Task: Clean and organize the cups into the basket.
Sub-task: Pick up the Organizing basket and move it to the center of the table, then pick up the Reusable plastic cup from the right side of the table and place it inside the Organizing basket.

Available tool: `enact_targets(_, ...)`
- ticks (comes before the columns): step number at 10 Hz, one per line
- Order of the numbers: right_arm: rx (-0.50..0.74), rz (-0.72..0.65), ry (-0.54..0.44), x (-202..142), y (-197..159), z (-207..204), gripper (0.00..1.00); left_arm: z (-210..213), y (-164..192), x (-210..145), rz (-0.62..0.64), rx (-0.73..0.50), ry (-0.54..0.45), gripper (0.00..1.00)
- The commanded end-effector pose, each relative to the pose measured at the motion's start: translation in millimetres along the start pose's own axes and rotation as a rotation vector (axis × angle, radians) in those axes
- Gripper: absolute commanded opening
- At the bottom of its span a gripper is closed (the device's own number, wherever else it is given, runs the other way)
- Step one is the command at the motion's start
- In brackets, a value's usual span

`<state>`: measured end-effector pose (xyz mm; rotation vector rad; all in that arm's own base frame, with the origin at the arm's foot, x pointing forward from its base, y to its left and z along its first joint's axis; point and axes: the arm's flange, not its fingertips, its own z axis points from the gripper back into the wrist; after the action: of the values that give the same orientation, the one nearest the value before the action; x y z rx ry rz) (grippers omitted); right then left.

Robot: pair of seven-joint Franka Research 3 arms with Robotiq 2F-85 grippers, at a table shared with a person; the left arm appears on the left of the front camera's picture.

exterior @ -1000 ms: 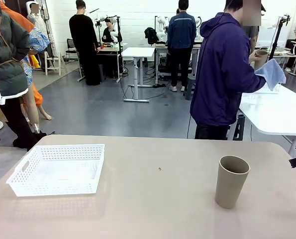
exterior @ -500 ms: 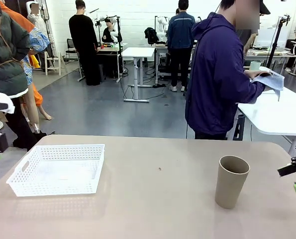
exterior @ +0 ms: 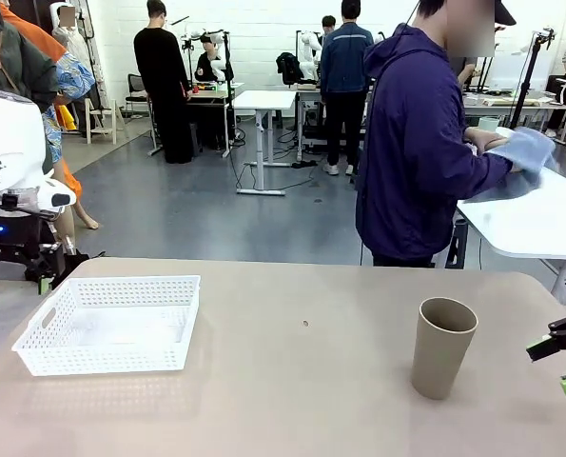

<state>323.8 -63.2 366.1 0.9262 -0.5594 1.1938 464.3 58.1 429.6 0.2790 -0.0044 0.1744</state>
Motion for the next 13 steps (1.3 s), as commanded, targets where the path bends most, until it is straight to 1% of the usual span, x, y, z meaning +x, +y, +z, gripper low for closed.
enact_targets(1, 0.016, 0.015, 0.016, -13.3, -5.6, -8.2, 1.00, -1.1, -3.0, 10.6, 0.042, -0.030, -0.023, 1.00)
enact_targets(3, 0.028, 0.004, 0.023, -16.2, -9.4, -12.6, 1.00, 6.0, -7.6, 13.2, 0.003, -0.093, -0.044, 1.00)
enact_targets(7, 0.015, -0.033, 0.015, -19.5, -13.0, -11.7, 1.00, 19.1, -11.5, 3.2, -0.043, -0.129, -0.081, 1.00)
enact_targets(8, 0.022, -0.029, 0.005, -16.5, -9.7, -10.2, 1.00, 17.1, -12.2, 3.7, -0.052, -0.140, -0.075, 1.00)
enact_targets(9, 0.022, -0.029, 0.005, -16.5, -9.7, -10.2, 1.00, 15.0, -10.6, 4.7, -0.082, -0.150, -0.046, 1.00)
enact_targets(10, 0.022, -0.029, 0.005, -16.5, -9.7, -10.2, 1.00, 21.4, -15.2, 7.4, -0.031, -0.108, -0.067, 1.00)
enact_targets(13, 0.022, -0.029, 0.005, -16.5, -9.7, -10.2, 1.00, 21.4, -15.2, 7.4, -0.031, -0.108, -0.067, 1.00)
